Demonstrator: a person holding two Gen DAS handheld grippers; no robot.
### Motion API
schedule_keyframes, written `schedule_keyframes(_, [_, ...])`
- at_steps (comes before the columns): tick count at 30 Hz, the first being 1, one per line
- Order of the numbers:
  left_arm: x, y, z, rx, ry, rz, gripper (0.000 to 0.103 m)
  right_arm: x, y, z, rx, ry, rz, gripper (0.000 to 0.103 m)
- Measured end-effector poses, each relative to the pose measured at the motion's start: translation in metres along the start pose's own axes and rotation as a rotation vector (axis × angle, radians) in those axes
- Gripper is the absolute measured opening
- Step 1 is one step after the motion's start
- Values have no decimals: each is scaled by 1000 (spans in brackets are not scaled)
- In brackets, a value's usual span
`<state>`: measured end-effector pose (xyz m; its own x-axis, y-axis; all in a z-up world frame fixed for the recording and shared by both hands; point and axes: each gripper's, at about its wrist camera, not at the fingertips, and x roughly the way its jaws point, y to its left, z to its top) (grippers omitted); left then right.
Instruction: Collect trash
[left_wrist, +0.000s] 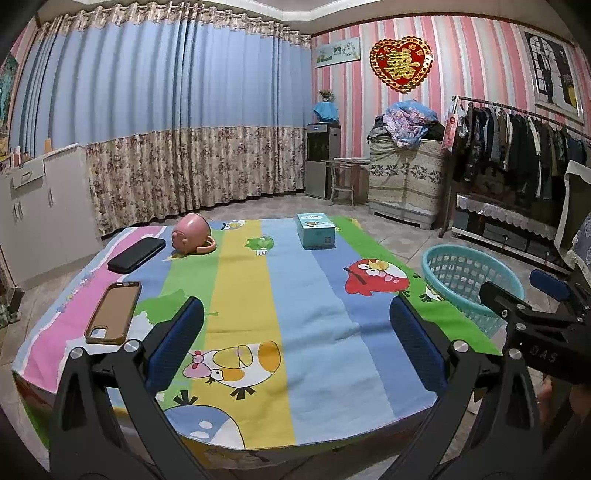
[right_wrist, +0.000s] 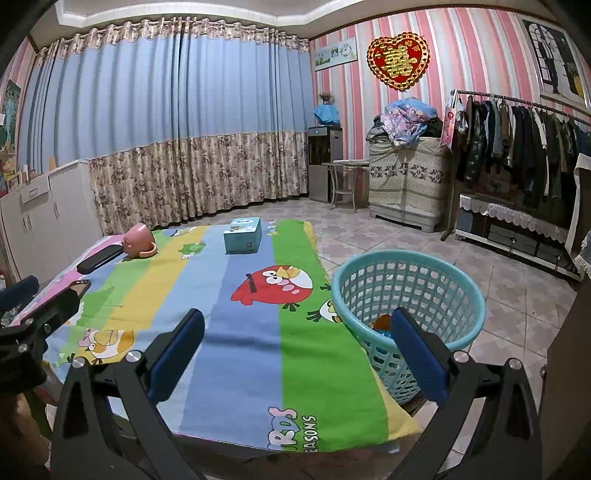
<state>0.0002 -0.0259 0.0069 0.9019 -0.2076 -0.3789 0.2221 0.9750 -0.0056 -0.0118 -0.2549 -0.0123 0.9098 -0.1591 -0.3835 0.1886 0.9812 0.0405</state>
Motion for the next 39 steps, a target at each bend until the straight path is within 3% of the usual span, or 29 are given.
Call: schedule_keyframes(39, [-5, 8, 4, -38, -30, 25, 97, -5, 12, 2, -42, -34, -8, 98])
